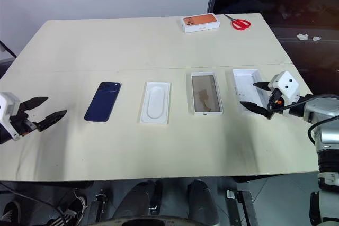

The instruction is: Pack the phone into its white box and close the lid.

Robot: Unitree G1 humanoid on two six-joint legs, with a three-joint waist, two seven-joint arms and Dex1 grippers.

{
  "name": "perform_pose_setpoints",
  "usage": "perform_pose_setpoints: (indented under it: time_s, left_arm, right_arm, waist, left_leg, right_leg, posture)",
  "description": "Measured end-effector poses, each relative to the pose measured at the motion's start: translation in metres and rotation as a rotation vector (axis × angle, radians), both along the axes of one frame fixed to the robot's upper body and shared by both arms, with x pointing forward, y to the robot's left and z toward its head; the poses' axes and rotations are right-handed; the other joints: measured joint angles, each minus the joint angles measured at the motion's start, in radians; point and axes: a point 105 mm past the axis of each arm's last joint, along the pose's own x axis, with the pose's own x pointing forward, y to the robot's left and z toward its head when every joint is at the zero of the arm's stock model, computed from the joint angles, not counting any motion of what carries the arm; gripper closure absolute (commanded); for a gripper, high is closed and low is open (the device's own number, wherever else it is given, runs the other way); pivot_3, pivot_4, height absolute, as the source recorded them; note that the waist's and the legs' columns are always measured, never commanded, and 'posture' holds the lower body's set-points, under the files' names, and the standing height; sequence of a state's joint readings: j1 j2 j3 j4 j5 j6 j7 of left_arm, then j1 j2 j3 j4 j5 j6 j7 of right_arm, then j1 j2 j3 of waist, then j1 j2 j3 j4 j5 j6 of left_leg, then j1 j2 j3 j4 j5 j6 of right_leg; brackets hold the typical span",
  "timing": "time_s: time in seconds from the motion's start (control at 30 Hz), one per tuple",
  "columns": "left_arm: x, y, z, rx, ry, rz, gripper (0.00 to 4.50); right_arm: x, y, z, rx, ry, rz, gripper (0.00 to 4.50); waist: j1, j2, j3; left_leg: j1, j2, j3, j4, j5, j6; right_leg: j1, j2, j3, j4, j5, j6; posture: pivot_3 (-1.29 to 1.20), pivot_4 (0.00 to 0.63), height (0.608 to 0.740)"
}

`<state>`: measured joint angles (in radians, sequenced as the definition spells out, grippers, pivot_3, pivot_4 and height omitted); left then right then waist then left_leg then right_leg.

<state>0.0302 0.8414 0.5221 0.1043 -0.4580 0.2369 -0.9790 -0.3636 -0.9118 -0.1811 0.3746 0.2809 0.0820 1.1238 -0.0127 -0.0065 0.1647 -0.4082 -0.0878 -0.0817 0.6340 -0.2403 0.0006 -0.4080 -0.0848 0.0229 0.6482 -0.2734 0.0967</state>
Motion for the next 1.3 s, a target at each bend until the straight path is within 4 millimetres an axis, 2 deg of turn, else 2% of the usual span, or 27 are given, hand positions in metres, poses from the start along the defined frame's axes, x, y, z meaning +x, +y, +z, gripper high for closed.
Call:
perform_pose_setpoints:
  time_s: [0.13,0.33,0.47,0.67,0.83,1.17,1.3]
  left_arm:
    - [0.001,-0.003,0.0,-0.023,0.006,0.005,0.0]
    - [0.01,-0.031,-0.002,-0.156,0.059,-0.018,0.0]
    - [0.018,-0.071,0.005,-0.25,0.11,-0.079,0.0]
    - [0.041,-0.137,-0.02,-0.392,0.263,-0.141,0.0]
    - [0.058,-0.172,-0.029,-0.557,0.415,-0.149,0.0]
    - [0.064,-0.205,-0.041,-0.623,0.532,-0.166,0.0]
    - [0.067,-0.212,-0.041,-0.644,0.546,-0.175,0.0]
  right_arm:
    - [0.001,0.001,0.003,0.002,-0.008,0.001,0.06]
    - [0.003,0.017,0.002,0.01,-0.007,0.043,0.06]
    - [0.007,0.048,0.013,-0.018,-0.041,0.141,0.06]
    - [0.01,0.107,0.019,-0.031,-0.081,0.314,0.06]
    - [0.01,0.131,0.019,-0.011,-0.084,0.372,0.06]
    - [0.01,0.134,0.016,-0.022,-0.091,0.371,0.06]
    - [0.011,0.133,0.016,-0.025,-0.095,0.367,0.06]
  waist:
    - [0.0,0.0,0.0]
    - [0.001,0.0,0.0]
    - [0.001,0.0,0.0]
    - [0.002,-0.001,0.0]
    - [0.004,-0.002,0.0]
    - [0.004,-0.002,0.001]
    - [0.005,-0.002,0.001]
  left_leg:
    - [0.0,0.0,0.0,0.0,0.0,0.0]
    - [0.0,0.0,0.0,0.0,0.0,0.0]
    - [0.0,0.0,0.0,0.001,0.0,0.0]
    - [0.0,0.0,-0.001,0.001,0.001,-0.002]
    - [0.0,0.0,-0.002,0.003,0.001,-0.002]
    - [0.0,-0.001,-0.002,0.004,0.002,-0.002]
    - [0.0,-0.001,-0.002,0.004,0.002,-0.003]
  right_leg:
    - [0.0,0.0,0.0,0.0,0.0,0.0]
    - [0.0,0.0,0.0,0.001,0.0,0.0]
    - [0.0,0.001,0.0,0.001,0.0,0.0]
    - [0.0,0.002,0.0,0.002,0.0,0.0]
    - [0.001,0.002,-0.001,0.002,0.0,0.001]
    - [0.001,0.003,-0.001,0.003,0.0,0.001]
    - [0.001,0.003,-0.001,0.003,0.0,0.001]
  posture:
    - [0.0,0.15,0.74]
    - [0.0,0.15,0.74]
    - [0.0,0.15,0.74]
    - [0.0,0.15,0.74]
    - [0.0,0.15,0.74]
    - [0.0,0.15,0.74]
    - [0.0,0.15,0.74]
